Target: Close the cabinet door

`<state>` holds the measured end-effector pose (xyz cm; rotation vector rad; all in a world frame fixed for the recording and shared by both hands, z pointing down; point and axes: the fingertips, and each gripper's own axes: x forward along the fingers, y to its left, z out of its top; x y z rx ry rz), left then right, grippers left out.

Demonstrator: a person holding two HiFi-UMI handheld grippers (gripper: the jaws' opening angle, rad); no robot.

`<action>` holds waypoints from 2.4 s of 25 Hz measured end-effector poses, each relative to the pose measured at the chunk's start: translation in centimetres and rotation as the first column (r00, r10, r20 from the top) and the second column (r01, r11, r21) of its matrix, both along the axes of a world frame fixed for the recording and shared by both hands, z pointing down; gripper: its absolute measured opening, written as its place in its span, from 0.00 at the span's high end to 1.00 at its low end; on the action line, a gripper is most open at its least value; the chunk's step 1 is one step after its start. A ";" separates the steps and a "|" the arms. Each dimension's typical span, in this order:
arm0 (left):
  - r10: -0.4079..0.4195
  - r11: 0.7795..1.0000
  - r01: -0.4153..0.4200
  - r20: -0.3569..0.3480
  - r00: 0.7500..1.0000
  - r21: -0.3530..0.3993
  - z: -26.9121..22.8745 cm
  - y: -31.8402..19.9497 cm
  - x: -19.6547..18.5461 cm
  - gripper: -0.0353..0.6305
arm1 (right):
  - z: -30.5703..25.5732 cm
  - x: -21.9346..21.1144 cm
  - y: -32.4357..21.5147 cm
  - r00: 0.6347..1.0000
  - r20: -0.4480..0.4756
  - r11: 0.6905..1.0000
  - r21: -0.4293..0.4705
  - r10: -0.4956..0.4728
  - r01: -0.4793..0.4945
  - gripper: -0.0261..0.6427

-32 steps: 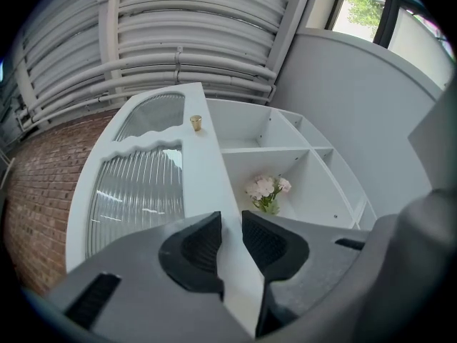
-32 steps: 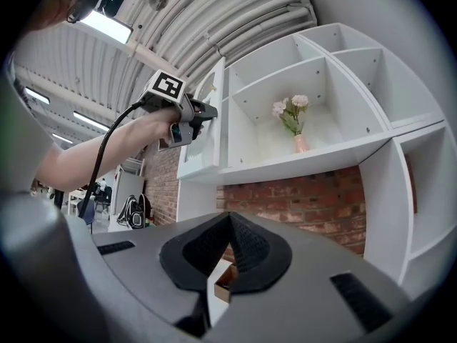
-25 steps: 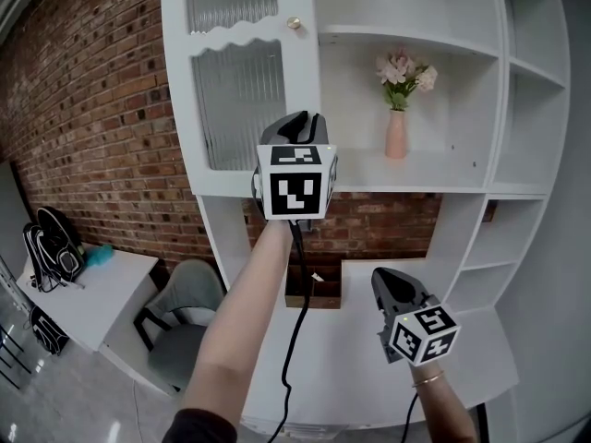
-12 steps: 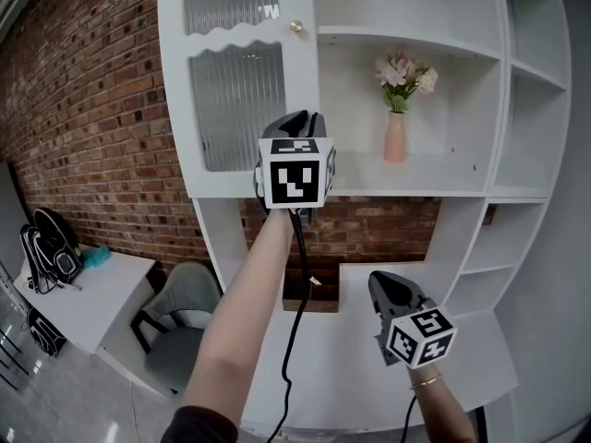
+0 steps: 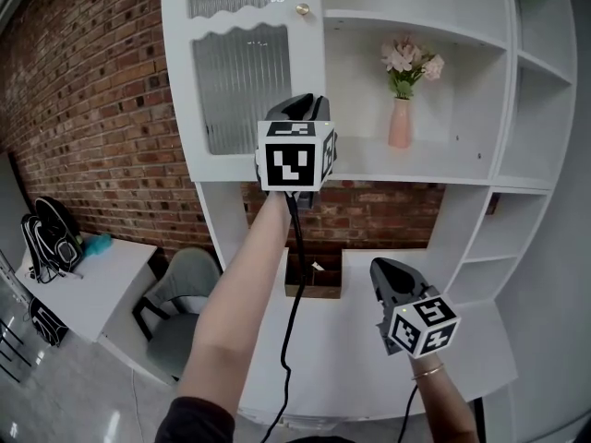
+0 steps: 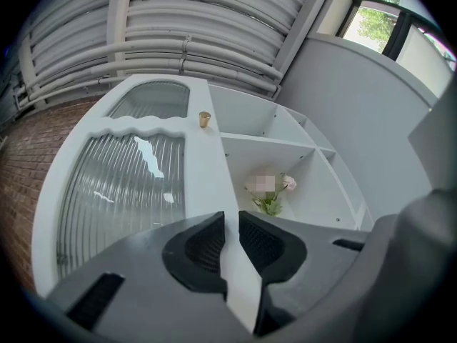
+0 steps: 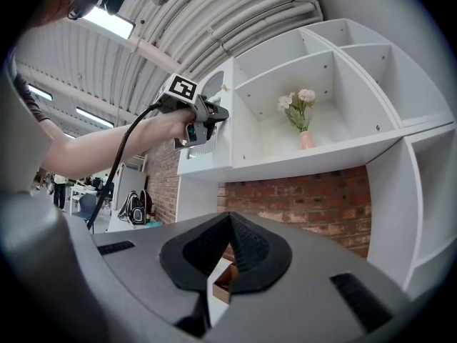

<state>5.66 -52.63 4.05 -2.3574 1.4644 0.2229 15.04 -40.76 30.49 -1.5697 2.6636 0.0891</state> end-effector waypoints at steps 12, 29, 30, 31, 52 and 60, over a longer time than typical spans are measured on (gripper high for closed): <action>0.123 0.986 -0.120 0.025 0.992 -0.116 9.1 4.4 -2.5 0.88 | 0.3 -2.7 2.0 0.999 -0.015 0.999 -0.013 -0.035 0.035 0.96; 0.038 0.940 -0.034 0.004 0.999 -0.341 27.7 10.7 -9.5 0.92 | 3.8 -6.1 4.9 0.998 0.002 0.995 -0.073 -0.061 0.061 0.96; 0.029 0.938 -0.026 0.005 1.000 -0.345 28.4 11.0 -9.7 0.92 | 4.1 -6.2 5.0 0.998 0.005 0.995 -0.079 -0.060 0.060 0.96; 0.022 0.936 -0.018 0.008 1.000 -0.351 29.1 11.3 -10.0 0.93 | 4.5 -6.3 5.0 0.998 0.006 0.995 -0.085 -0.058 0.059 0.96; -0.055 0.875 0.050 0.003 0.998 -0.481 39.6 17.2 -14.0 0.93 | 11.3 -7.4 6.7 0.998 0.036 0.974 -0.218 -0.046 0.053 0.96; -0.056 0.866 0.044 -0.009 0.998 -0.498 40.7 17.6 -14.4 0.93 | 12.8 -7.8 6.9 0.999 0.026 0.970 -0.240 -0.044 0.049 0.96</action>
